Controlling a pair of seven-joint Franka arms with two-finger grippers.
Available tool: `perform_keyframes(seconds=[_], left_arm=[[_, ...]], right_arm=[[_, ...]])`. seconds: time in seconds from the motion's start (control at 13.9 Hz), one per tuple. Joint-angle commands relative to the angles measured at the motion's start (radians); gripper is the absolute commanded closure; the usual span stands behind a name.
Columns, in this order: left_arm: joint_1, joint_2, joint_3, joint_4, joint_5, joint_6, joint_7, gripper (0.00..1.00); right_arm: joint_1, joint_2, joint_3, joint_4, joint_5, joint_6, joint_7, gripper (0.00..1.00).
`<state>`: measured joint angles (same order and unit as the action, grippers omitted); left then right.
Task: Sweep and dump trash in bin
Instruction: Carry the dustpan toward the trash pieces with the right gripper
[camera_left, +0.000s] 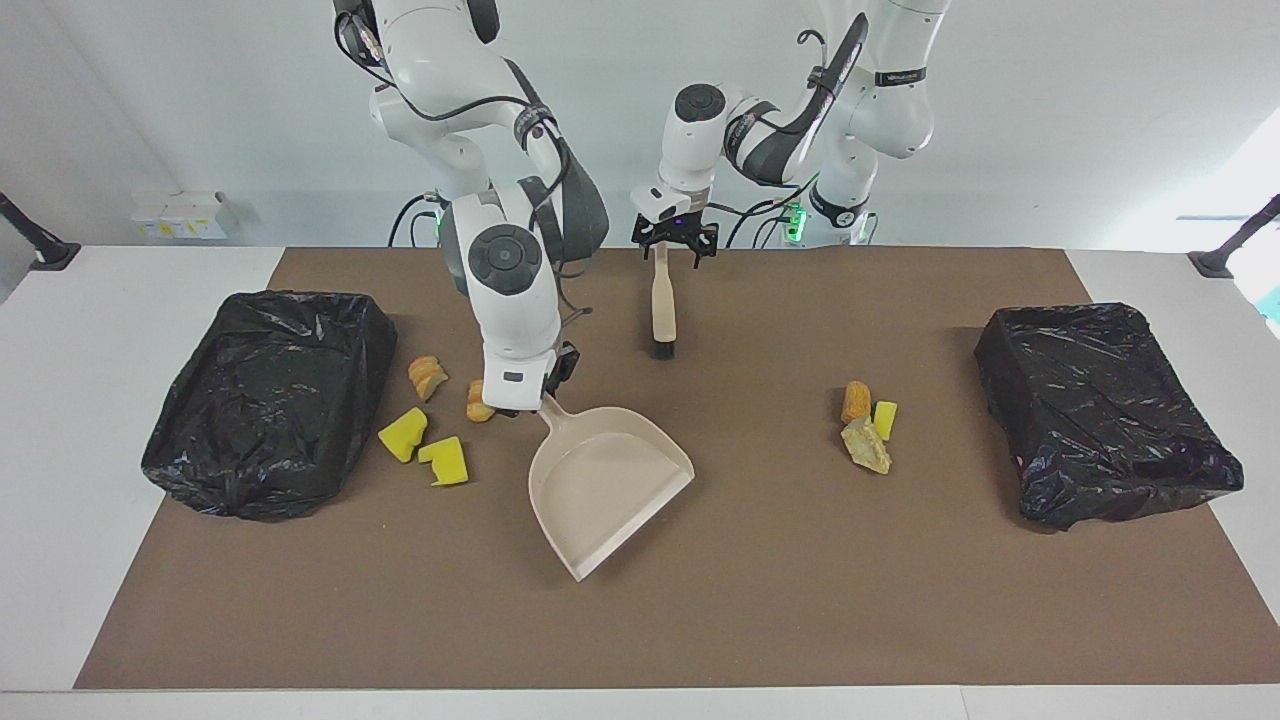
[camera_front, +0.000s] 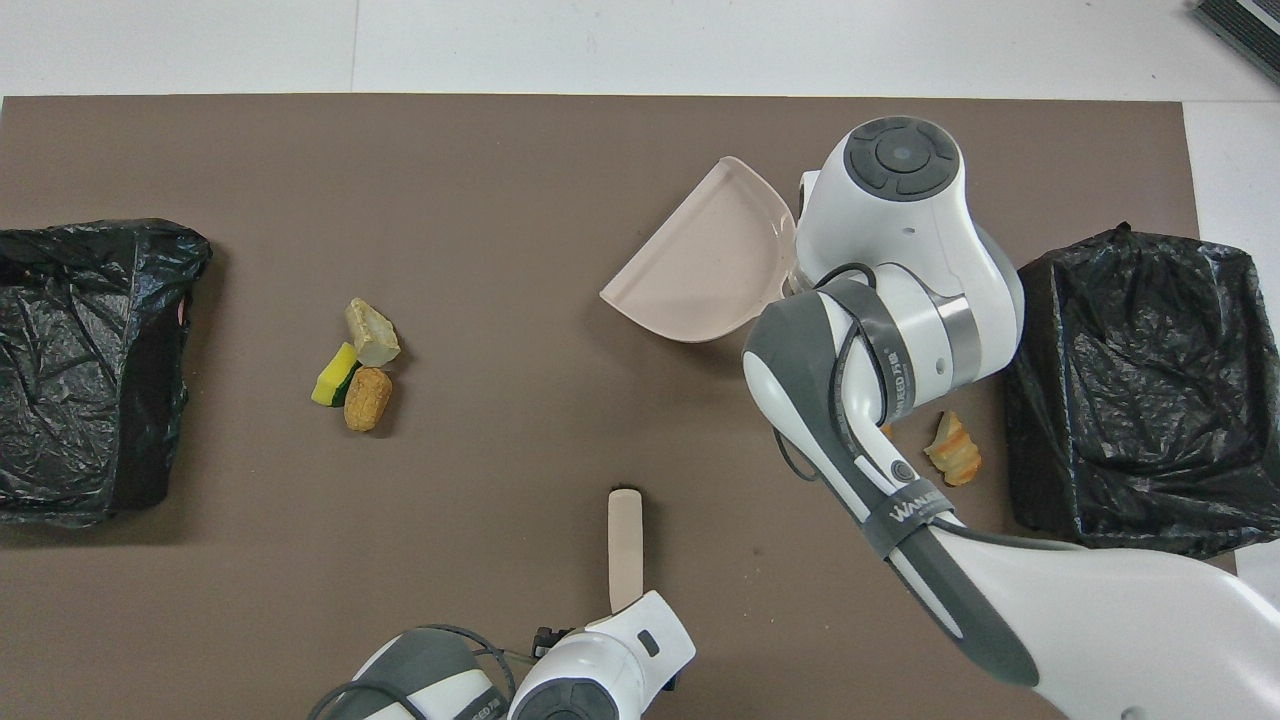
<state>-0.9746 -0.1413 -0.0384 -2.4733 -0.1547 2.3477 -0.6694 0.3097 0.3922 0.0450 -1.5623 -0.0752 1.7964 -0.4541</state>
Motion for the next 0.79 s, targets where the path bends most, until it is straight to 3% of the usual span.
perform_keyframes(seconds=[0.0,0.07,0.14,0.22,0.36,0.43,0.72], left_arm=[[-0.048,0.020,0.012,0.013,-0.009,0.019,-0.050,0.00],[-0.058,0.017,0.012,0.011,-0.011,0.006,-0.052,0.10],[-0.058,0.017,0.014,0.013,-0.011,0.001,-0.052,0.25],[-0.058,0.017,0.014,0.013,-0.011,0.001,-0.050,0.47],[-0.059,0.012,0.012,0.011,-0.011,-0.019,-0.052,0.75],[-0.059,0.009,0.014,0.011,-0.009,-0.040,-0.050,1.00],[-0.033,0.000,0.026,0.034,-0.009,-0.106,-0.038,1.00]], right_arm=[[0.003,-0.052,0.009,-0.054,-0.078,0.012,-0.225,1.00],[0.003,-0.053,0.009,-0.058,-0.089,0.014,-0.288,1.00],[0.003,-0.053,0.009,-0.059,-0.110,0.015,-0.361,1.00],[0.006,-0.055,0.012,-0.061,-0.135,0.015,-0.433,1.00],[0.020,-0.070,0.012,-0.082,-0.141,0.014,-0.457,1.00],[0.017,-0.076,0.013,-0.096,-0.143,0.027,-0.462,1.00],[0.019,-0.087,0.013,-0.123,-0.141,0.044,-0.466,1.00]])
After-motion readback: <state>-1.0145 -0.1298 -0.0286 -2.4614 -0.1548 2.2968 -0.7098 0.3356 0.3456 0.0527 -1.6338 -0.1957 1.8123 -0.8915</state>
